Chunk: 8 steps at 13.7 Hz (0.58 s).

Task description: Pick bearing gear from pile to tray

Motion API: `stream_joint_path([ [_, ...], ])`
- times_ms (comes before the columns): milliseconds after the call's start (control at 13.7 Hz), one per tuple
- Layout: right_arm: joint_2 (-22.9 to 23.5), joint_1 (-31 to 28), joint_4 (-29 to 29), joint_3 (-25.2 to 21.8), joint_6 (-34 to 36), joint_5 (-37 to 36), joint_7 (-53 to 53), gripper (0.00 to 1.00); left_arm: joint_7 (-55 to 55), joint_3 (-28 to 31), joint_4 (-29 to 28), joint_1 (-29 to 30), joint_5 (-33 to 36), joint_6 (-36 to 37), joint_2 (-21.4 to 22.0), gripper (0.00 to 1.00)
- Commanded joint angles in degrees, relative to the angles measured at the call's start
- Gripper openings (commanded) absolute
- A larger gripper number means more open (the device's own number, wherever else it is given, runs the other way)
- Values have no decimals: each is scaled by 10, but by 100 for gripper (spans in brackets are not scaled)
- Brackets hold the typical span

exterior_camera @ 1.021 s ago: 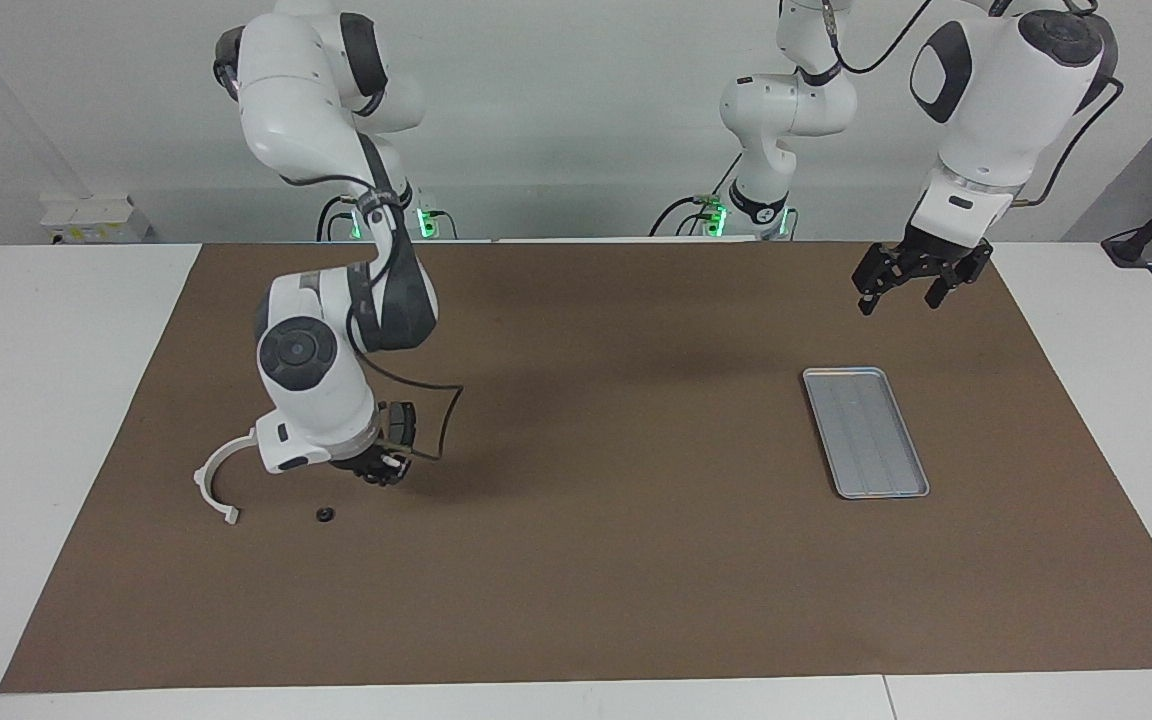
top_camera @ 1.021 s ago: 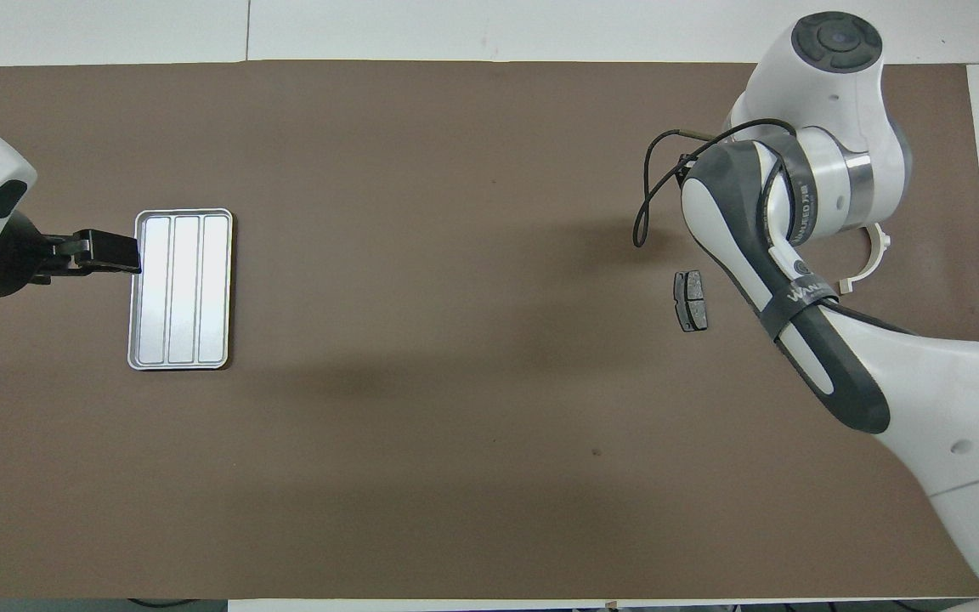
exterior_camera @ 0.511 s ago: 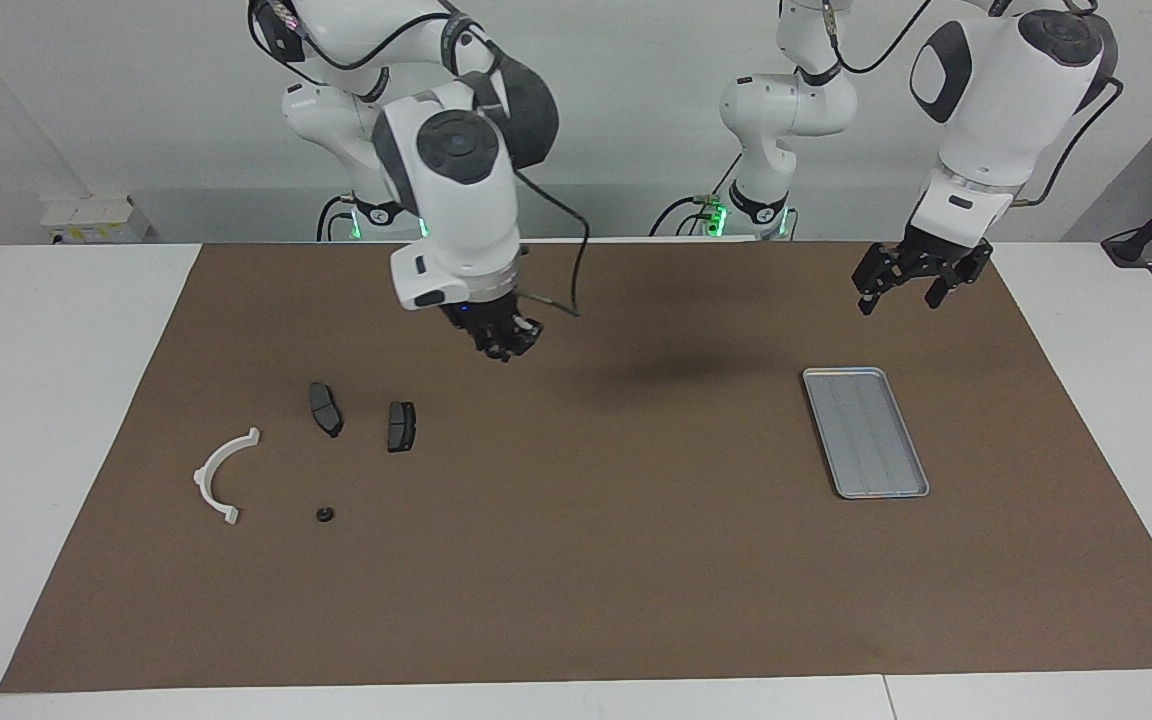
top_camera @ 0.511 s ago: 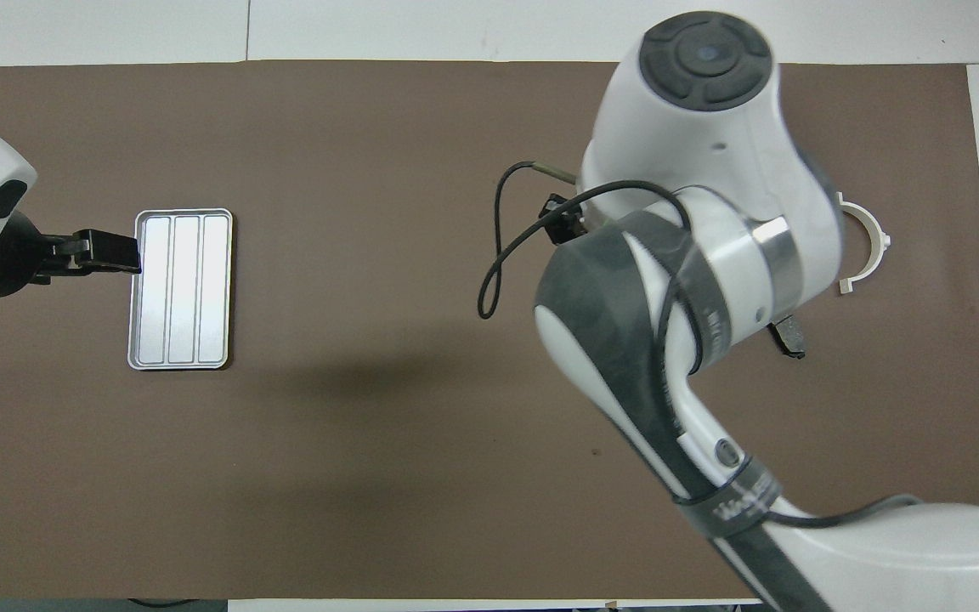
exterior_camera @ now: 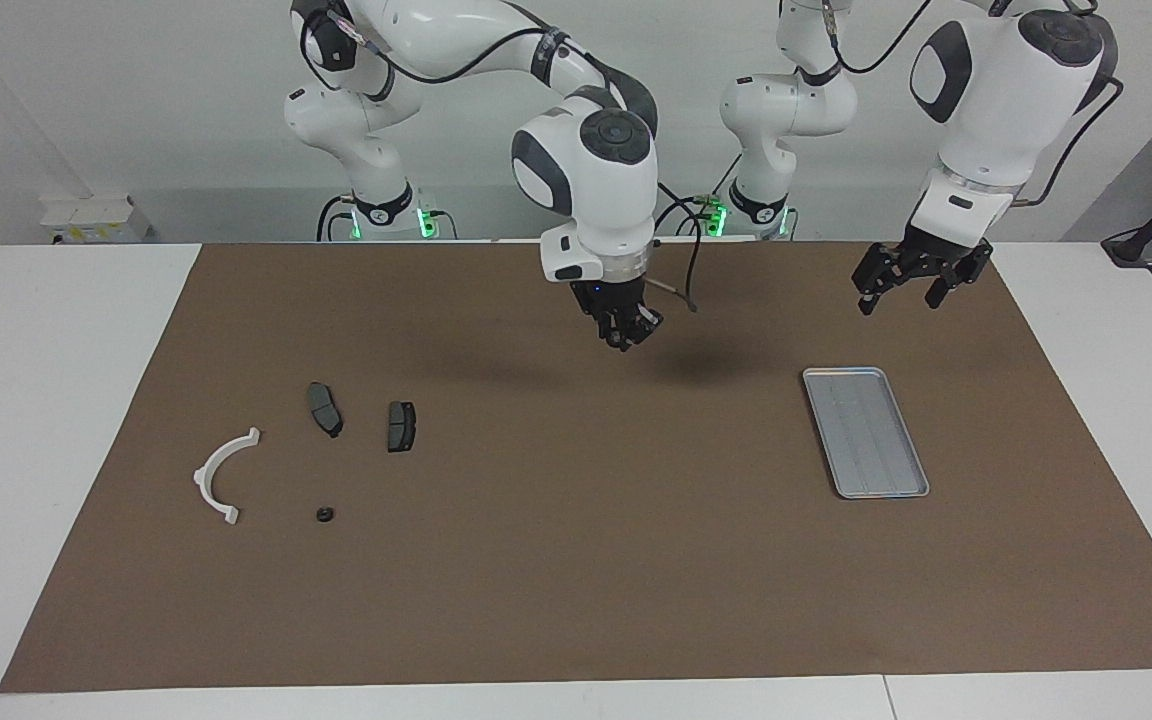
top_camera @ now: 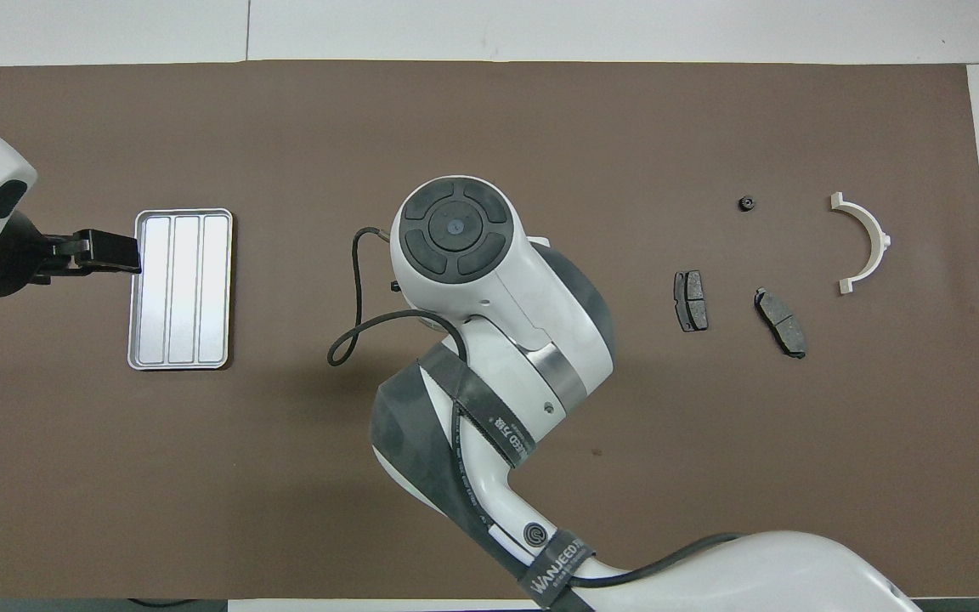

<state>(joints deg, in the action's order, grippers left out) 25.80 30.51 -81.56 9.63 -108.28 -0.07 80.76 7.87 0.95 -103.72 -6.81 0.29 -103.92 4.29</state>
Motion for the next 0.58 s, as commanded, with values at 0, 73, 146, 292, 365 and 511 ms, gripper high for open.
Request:
stream_joint_path([
  [0,38,20,-11,-1,-39,-39,33,0,-6,-1,-21,2,-5,-8,19,100],
  [73,62,24,-10,-1,-69,-64,60,0,-6,-1,-21,2,-5,-8,19,100],
  [146,80,24,-8,-1,-88,-71,69,0,-6,-1,-21,2,-5,-8,19,100],
  [292,109,36,-10,-1,-129,-79,73,0,-5,-1,-21,0,-5,-8,19,100],
  [365,117,35,-13,-1,-147,-83,77,0,-6,-3,-21,-3,-5,-8,19,100],
  [511,125,36,-20,-2,-164,-96,78,0,-7,-3,-27,-13,-5,6,26,100],
])
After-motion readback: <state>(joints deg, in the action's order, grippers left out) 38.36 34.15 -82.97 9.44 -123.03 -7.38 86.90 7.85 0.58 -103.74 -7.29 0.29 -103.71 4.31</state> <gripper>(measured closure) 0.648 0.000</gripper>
